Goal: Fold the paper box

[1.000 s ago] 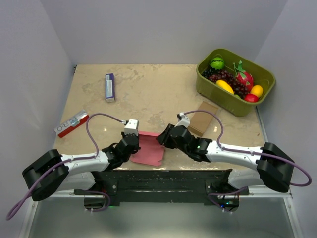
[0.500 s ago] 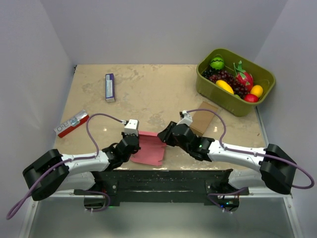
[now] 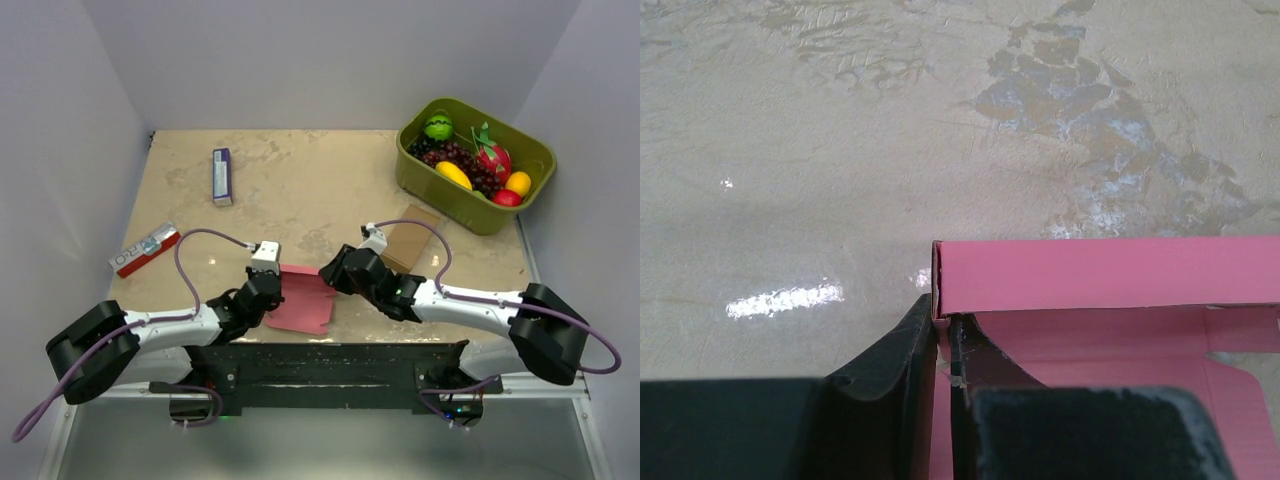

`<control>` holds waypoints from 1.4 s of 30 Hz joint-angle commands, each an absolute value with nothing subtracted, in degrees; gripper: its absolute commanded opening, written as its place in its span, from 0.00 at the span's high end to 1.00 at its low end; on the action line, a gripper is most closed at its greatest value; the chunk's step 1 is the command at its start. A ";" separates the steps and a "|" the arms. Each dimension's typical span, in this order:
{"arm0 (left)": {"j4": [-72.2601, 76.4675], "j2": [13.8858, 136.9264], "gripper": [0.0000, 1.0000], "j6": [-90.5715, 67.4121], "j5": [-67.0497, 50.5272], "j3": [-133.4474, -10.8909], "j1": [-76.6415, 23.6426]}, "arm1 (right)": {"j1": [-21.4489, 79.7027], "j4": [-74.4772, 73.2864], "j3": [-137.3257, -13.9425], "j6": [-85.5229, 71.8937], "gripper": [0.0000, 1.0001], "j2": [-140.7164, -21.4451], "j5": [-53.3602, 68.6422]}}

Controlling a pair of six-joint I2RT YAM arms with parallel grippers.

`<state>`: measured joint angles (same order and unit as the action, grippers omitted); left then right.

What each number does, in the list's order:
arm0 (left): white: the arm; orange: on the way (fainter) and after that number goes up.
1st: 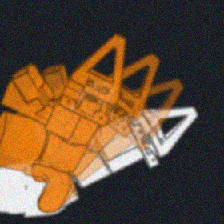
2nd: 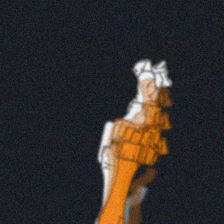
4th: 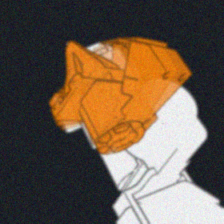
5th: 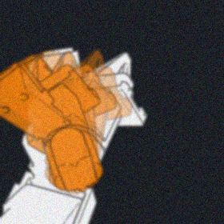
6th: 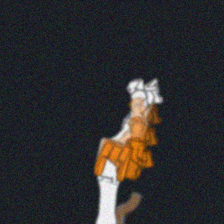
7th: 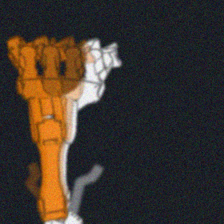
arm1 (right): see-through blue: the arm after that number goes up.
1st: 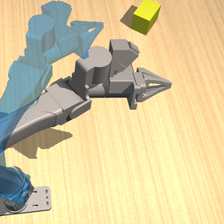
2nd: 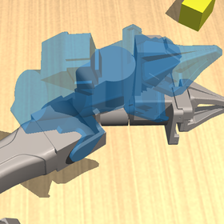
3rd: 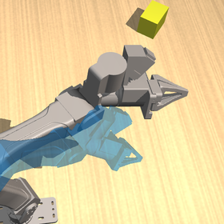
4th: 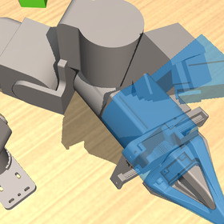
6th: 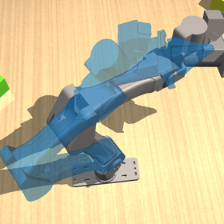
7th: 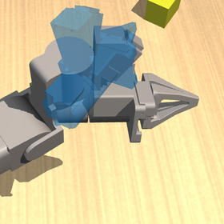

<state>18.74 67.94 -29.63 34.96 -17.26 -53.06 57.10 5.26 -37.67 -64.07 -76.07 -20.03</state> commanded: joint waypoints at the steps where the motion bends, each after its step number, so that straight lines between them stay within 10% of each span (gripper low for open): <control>1: 20.30 68.47 1.00 -31.55 35.95 -17.67 -53.79 | 56.51 9.31 -38.85 -64.69 0.65 -76.46 -21.09; 16: 21.18 69.34 1.00 -33.05 36.21 -17.40 -55.55 | 54.41 21.35 -35.69 -70.83 0.68 -81.65 -16.53; 32: 20.66 70.93 1.00 -35.42 37.53 -18.37 -58.71 | 54.32 32.24 -31.38 -82.69 1.00 -84.46 -17.84; 42: 16.36 71.63 1.00 -34.55 41.21 -21.00 -59.41 | 54.32 30.95 -30.84 -79.91 0.96 -81.04 -21.80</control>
<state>18.31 70.37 -33.47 43.05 -17.89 -57.82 53.67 31.24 -28.95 -83.13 -84.12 -20.01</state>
